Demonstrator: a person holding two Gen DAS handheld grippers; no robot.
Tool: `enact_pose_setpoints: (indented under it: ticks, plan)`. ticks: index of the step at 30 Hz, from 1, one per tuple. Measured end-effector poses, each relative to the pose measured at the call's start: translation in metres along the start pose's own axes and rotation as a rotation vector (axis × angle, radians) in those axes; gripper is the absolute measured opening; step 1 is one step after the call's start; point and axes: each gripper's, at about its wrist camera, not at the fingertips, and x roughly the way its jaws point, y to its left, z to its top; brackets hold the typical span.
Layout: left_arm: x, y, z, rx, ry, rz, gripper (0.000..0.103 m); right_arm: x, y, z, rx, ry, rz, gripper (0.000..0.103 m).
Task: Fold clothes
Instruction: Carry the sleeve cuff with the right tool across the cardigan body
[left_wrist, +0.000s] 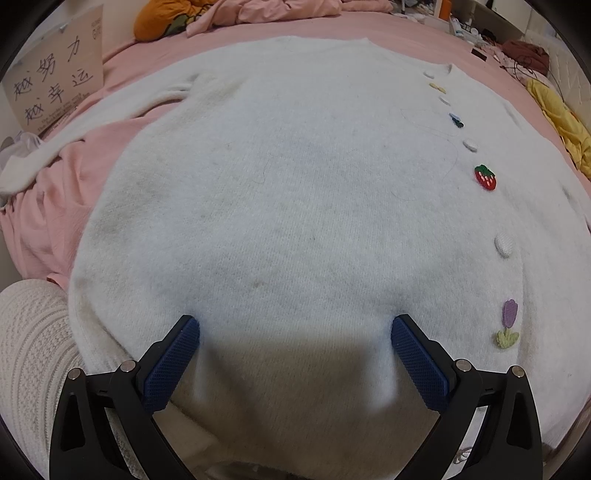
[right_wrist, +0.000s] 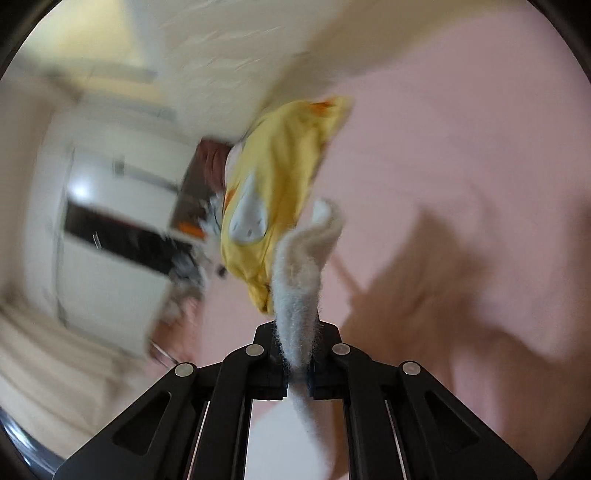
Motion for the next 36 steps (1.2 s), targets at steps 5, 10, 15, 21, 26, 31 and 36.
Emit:
enact_pose_setpoints:
  ticks: [5,10,15,21,26,31,36]
  plan:
    - [0.0,0.001,0.0,-0.002,-0.004,-0.009,0.103,0.033,0.073,-0.041,-0.164,0.069,-0.071,0.007]
    - [-0.001,0.002,-0.001,-0.001,-0.008,-0.019,0.103,0.068,0.149,-0.101,-0.396,0.102,-0.22,0.007]
    - [0.0,0.004,0.001,0.007,-0.014,-0.019,0.103,0.106,0.195,-0.183,-0.602,0.184,-0.329,0.007]
    - [0.001,0.006,0.001,0.01,-0.016,-0.036,0.103,0.141,0.233,-0.282,-0.787,0.282,-0.385,0.007]
    - [0.001,0.008,0.004,0.013,-0.011,-0.042,0.103,0.153,0.264,-0.352,-0.857,0.35,-0.342,0.007]
    - [0.003,0.013,0.007,0.011,-0.012,-0.05,0.103,0.162,0.295,-0.421,-0.915,0.419,-0.285,0.007]
    - [0.003,0.014,0.008,0.009,-0.011,-0.061,0.103,0.171,0.327,-0.491,-0.972,0.488,-0.226,0.007]
